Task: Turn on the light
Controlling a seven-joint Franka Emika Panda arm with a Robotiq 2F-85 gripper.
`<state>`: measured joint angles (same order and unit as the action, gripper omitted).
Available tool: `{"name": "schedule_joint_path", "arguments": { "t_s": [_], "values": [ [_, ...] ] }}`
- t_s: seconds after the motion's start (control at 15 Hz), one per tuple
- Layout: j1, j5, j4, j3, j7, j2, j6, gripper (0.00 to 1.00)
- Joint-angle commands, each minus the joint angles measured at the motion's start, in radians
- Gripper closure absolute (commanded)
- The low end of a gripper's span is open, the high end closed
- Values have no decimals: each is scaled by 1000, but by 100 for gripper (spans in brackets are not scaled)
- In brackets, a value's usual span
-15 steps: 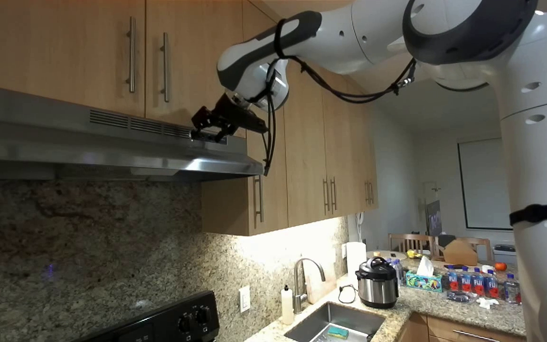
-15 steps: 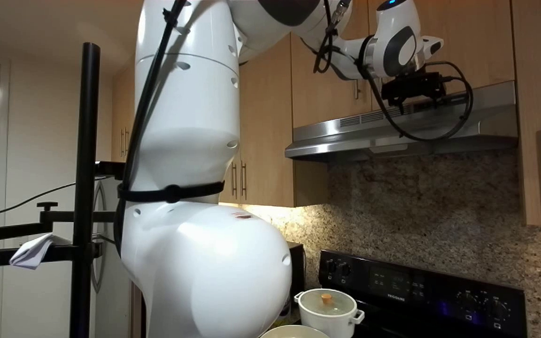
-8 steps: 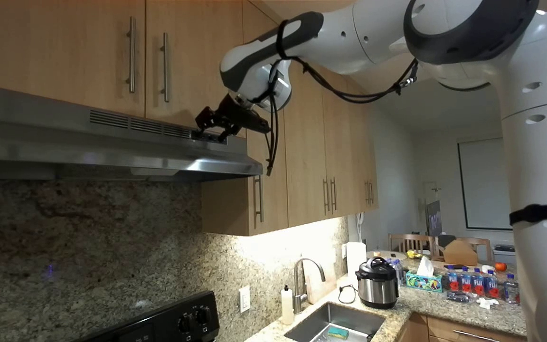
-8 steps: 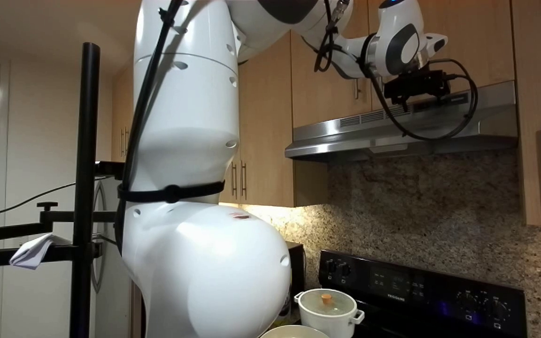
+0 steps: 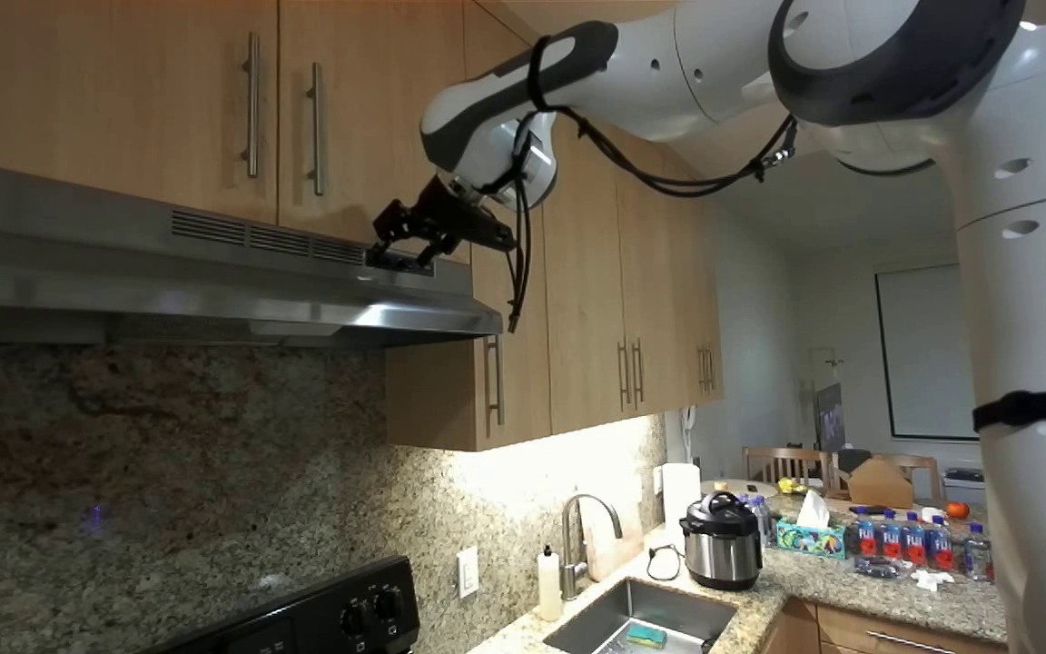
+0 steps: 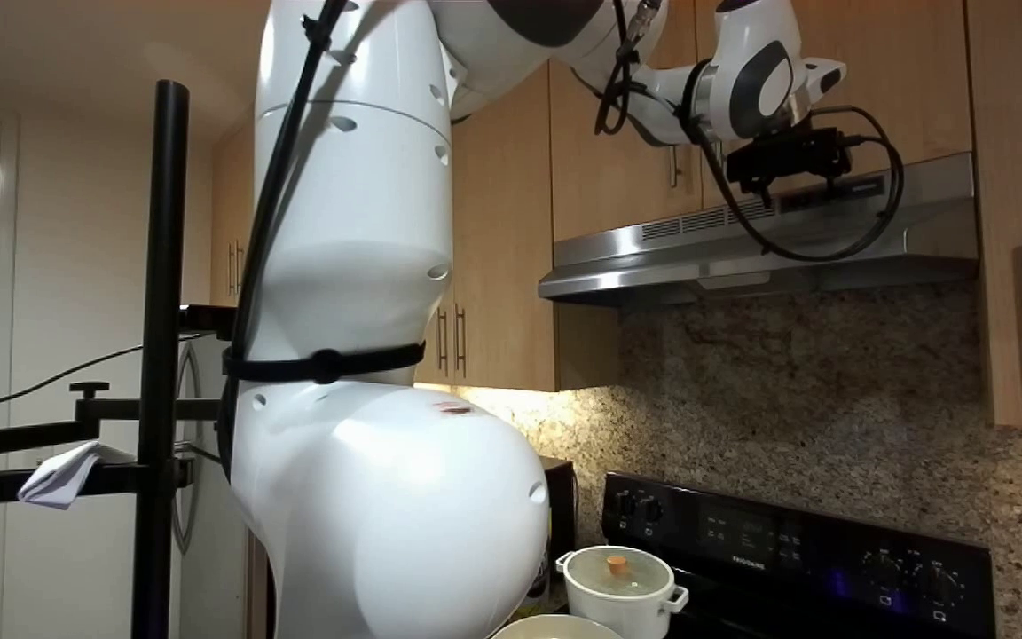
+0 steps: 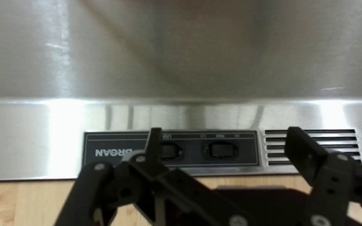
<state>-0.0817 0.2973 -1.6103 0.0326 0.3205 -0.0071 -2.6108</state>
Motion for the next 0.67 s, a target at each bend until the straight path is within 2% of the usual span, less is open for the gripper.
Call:
{"name": "schedule_joint_path", "arguments": {
  "t_s": [0.0, 0.6],
  "values": [
    [1, 28, 43, 2, 50, 27, 7, 0],
    [7, 88, 96, -4, 120, 82, 21, 0]
  ]
}}
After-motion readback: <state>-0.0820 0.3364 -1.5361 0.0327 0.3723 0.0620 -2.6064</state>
